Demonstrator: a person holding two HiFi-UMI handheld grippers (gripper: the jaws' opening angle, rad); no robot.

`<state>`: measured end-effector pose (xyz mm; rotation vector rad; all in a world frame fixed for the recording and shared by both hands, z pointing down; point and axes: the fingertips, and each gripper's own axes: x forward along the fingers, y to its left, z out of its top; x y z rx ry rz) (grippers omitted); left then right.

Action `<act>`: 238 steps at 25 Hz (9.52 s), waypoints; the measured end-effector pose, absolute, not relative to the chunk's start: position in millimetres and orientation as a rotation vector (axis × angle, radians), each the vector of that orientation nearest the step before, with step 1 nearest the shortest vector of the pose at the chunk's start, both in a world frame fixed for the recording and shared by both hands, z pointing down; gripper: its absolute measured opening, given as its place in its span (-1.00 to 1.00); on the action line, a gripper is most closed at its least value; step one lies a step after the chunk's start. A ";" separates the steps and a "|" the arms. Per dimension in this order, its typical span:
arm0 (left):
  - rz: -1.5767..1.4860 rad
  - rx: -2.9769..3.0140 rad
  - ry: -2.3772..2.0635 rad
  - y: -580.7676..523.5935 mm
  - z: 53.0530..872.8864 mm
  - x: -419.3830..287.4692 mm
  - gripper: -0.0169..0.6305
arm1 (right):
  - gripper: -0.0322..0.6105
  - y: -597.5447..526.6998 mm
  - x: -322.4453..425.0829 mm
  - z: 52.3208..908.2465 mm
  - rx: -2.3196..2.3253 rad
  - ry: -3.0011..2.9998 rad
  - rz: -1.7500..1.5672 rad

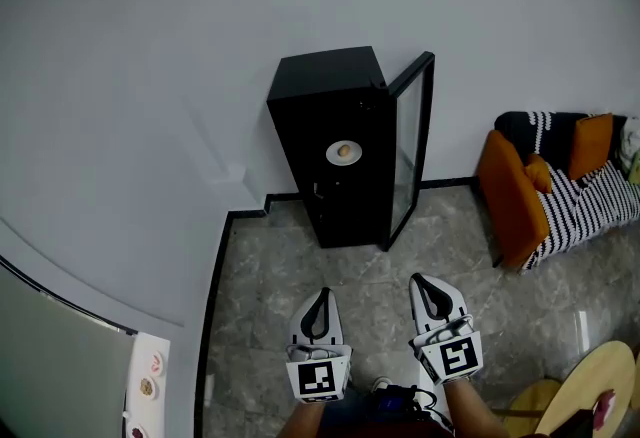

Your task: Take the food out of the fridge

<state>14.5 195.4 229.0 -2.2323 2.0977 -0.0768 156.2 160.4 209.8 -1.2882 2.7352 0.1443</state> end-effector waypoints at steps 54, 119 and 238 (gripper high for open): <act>0.036 -2.185 2.273 -166.0 281.8 -123.6 -0.91 | -0.83 -200.1 14.8 274.6 -1.257 2.912 0.117; -0.093 -2.282 2.359 -297.3 557.6 -173.5 -0.91 | -0.73 -395.6 -66.7 585.8 -1.168 2.583 -0.978; -0.083 -2.204 2.383 -304.9 544.3 -166.6 -0.91 | -0.80 -280.1 -9.0 577.7 -1.016 1.490 -1.771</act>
